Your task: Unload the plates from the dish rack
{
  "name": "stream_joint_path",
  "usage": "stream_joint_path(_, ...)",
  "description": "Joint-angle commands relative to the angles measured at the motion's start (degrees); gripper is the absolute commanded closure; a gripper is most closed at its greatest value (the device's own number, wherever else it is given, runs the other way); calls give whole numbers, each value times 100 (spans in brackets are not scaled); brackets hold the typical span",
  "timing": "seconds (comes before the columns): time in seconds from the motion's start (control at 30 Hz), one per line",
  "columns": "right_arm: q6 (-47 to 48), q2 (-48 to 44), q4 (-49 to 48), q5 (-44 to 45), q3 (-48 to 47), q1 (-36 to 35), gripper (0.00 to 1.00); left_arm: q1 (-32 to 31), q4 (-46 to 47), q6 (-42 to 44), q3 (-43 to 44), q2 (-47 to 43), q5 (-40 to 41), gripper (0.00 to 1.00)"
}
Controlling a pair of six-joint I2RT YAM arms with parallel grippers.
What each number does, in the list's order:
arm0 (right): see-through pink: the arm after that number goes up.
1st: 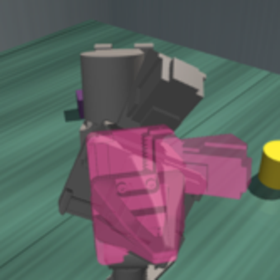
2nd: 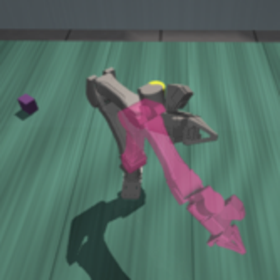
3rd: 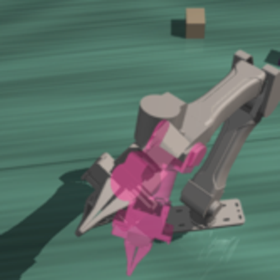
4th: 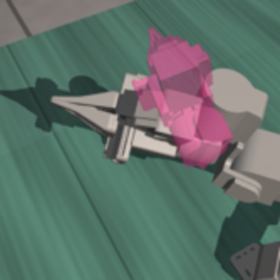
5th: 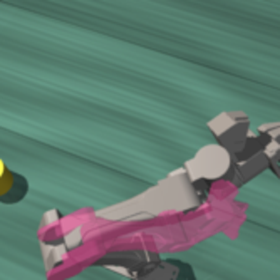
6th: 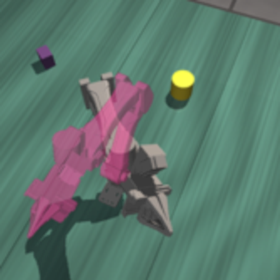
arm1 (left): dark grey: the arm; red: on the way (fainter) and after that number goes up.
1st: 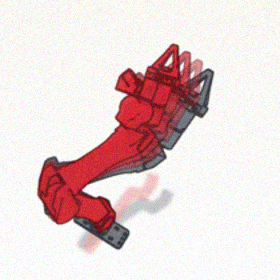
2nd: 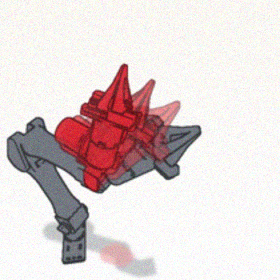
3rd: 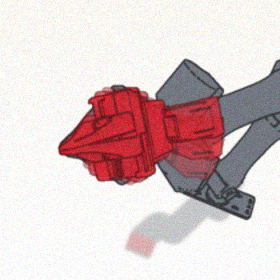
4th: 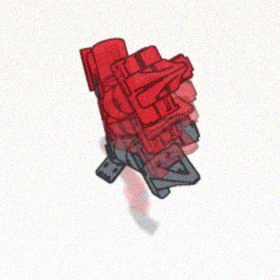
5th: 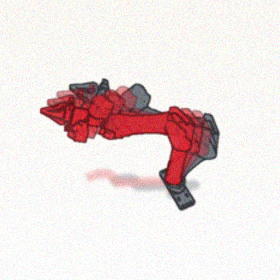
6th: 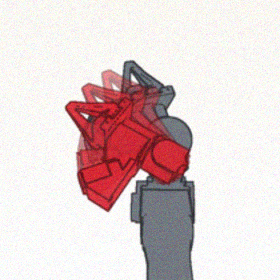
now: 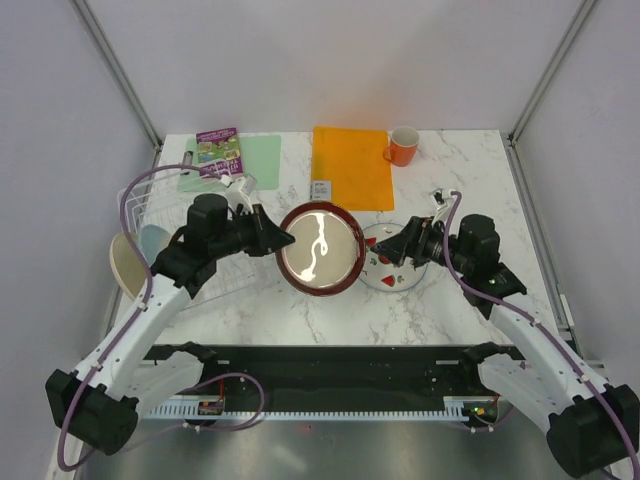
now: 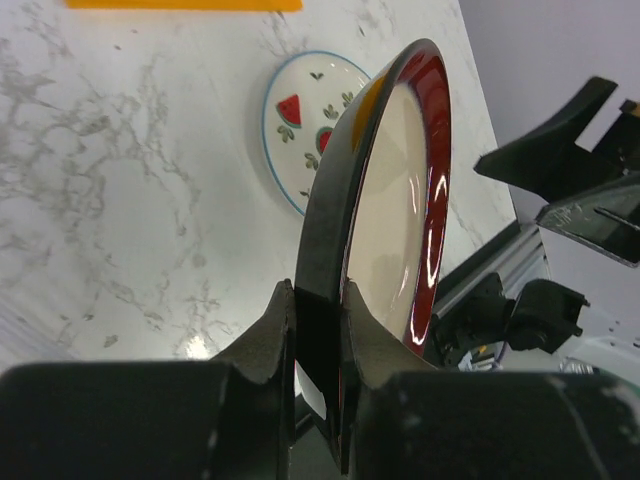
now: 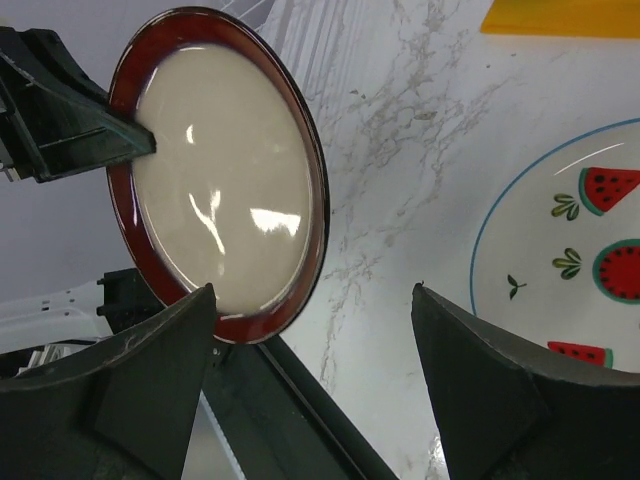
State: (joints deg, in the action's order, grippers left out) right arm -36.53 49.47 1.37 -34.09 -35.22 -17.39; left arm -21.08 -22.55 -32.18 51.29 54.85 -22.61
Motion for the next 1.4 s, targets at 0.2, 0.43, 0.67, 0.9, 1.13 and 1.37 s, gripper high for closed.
stream_joint_path(0.2, -451, 519, -1216, 499, 243, -677, 14, -853, 1648, -728, 145, 298, 292, 98)
stream_joint_path(0.43, -539, 853, -1560, 614, 367, -924, 16, -1082, 1876, -772, 110, 325, 196, 98)
stream_joint_path(0.67, -460, 749, -1439, 859, 376, -942, 84, -1109, 1763, -606, -40, 210, 466, 98)
stream_joint_path(0.9, 146, 108, 20, 2212, -151, -942, 100, -1109, 665, 54, 4, -53, 1829, 42)
stream_joint_path(1.13, 533, -96, 882, 3179, -678, -749, 100, -1109, -188, 625, 74, -703, 3559, 14)
stream_joint_path(1.37, 639, 352, 1006, 3031, -557, -29, 100, -1109, -1032, 1363, 346, -1345, 4651, 11)
